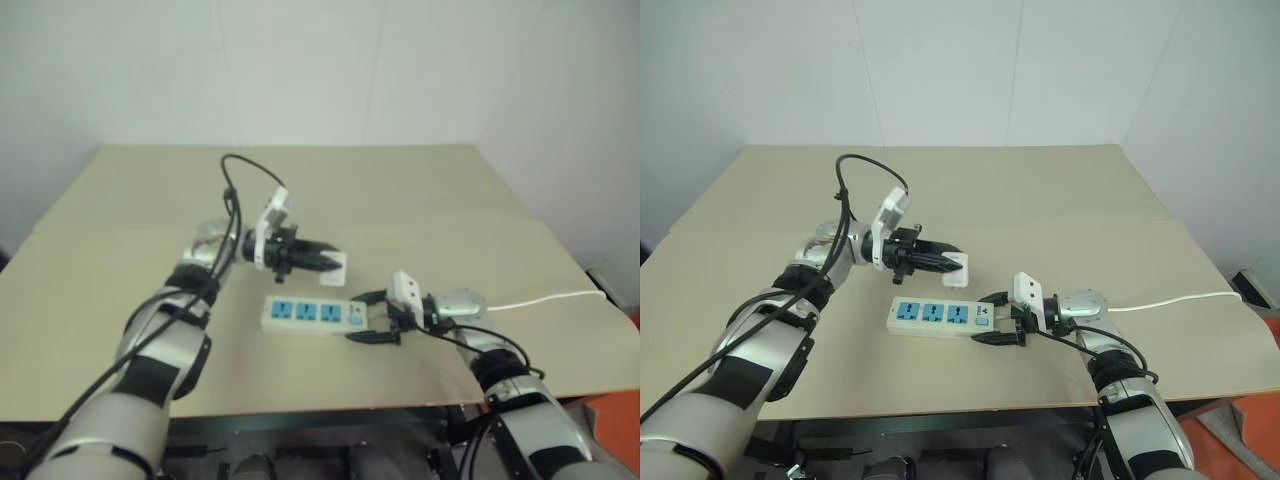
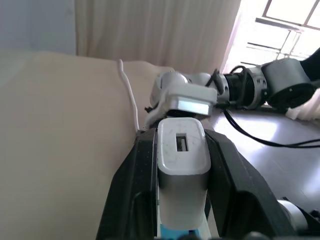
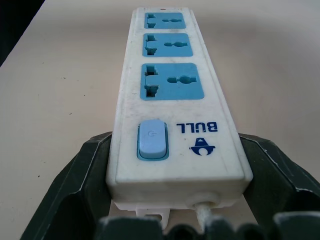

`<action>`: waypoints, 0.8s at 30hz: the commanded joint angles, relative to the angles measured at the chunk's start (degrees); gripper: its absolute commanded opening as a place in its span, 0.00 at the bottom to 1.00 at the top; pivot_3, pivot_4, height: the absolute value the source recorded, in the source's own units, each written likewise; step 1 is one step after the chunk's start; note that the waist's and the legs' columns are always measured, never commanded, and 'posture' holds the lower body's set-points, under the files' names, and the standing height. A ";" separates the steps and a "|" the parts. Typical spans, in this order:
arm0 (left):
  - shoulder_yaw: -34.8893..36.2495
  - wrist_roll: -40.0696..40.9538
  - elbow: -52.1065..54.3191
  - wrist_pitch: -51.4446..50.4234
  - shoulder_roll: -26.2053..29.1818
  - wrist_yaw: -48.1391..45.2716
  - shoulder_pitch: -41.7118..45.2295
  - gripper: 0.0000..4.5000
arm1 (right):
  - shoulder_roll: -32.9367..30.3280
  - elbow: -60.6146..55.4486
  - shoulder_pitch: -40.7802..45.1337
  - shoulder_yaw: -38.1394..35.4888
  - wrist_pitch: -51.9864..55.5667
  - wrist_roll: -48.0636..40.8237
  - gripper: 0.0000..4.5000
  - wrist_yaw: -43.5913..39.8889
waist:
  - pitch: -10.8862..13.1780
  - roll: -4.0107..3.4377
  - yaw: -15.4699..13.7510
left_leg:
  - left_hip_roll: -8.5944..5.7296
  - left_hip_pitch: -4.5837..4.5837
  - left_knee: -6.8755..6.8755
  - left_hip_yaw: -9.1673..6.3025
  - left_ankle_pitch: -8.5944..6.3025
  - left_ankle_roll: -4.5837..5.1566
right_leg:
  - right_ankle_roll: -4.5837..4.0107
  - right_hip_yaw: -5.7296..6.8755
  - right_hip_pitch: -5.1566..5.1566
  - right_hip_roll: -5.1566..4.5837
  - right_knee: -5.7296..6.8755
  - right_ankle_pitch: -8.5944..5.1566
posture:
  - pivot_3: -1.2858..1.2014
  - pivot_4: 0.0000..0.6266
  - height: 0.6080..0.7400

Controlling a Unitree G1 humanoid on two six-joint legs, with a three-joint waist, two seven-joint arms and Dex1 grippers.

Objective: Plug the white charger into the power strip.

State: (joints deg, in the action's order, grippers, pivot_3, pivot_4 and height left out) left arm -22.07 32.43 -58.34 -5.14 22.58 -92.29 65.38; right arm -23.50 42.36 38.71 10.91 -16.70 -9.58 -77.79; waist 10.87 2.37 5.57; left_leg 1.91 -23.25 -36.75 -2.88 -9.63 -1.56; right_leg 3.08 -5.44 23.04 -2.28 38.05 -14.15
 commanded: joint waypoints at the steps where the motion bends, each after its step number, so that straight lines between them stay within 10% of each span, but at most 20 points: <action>1: -2.63 2.00 2.06 1.68 0.64 -0.21 -0.60 0.22 | 0.05 1.75 -2.03 1.84 0.02 3.42 0.76 0.75 | 0.00 0.00 0.01 | 0.00 0.00 0.00 0.00 0.00 0.00 | 0.00 0.00 0.00 0.00 0.00 0.00 | 0.52 0.24 1.00; 24: -7.22 -0.14 -0.94 5.42 -0.46 -0.21 -2.90 0.22 | -0.30 1.41 -2.63 2.12 -0.77 4.07 0.76 1.69 | -0.05 0.01 -0.01 | 0.00 0.02 0.00 0.01 0.00 0.00 | -0.02 -0.01 -0.02 0.00 -0.03 -0.01 | 0.52 0.24 1.00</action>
State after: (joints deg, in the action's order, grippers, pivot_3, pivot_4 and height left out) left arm -29.30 32.77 -59.21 -1.16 22.30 -92.29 62.51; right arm -23.49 42.04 37.98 10.87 -17.38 -9.38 -76.87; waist 10.82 2.38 5.57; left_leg 1.91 -23.23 -36.75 -2.87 -9.63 -1.56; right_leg 3.06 -5.46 23.03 -2.27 38.02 -14.17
